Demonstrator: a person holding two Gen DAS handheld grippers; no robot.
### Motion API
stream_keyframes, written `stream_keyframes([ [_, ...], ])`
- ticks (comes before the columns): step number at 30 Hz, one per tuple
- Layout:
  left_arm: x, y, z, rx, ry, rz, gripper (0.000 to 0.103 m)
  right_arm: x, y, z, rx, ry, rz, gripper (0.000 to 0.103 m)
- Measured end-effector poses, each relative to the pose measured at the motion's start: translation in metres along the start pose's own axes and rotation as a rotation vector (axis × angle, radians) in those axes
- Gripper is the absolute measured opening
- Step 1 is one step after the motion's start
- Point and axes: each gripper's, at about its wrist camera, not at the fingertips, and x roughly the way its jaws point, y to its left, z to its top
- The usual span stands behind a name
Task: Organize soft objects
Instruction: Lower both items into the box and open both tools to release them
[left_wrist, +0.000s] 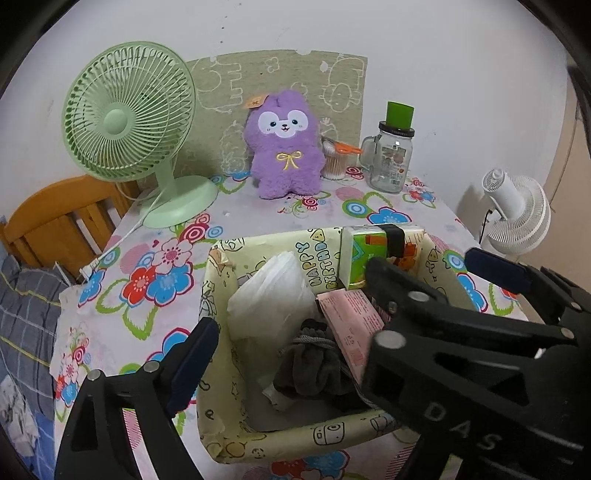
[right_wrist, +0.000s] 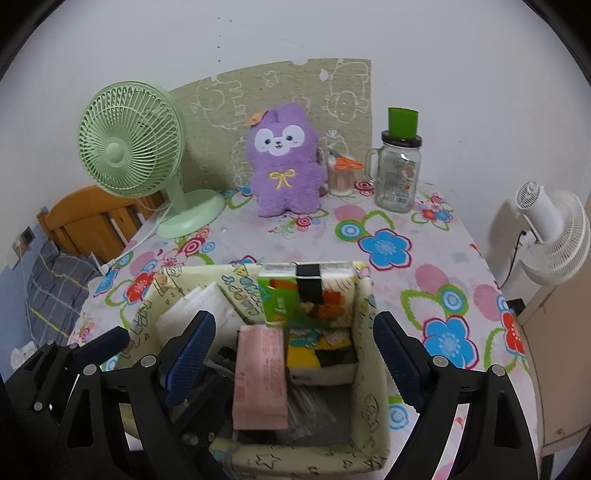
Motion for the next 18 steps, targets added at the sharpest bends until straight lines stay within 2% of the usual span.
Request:
stream_keyframes([
  [9,-0.004,-0.001,-0.006,-0.011,0.003,-0.005,0.096,-0.015,-0.006,-0.012,0.008,0.000,-0.032,0.089],
  [18,-0.012,-0.003,-0.020,-0.019,-0.003,0.006,0.098,-0.036,-0.004,-0.024,-0.037,-0.030,-0.042,0.089],
])
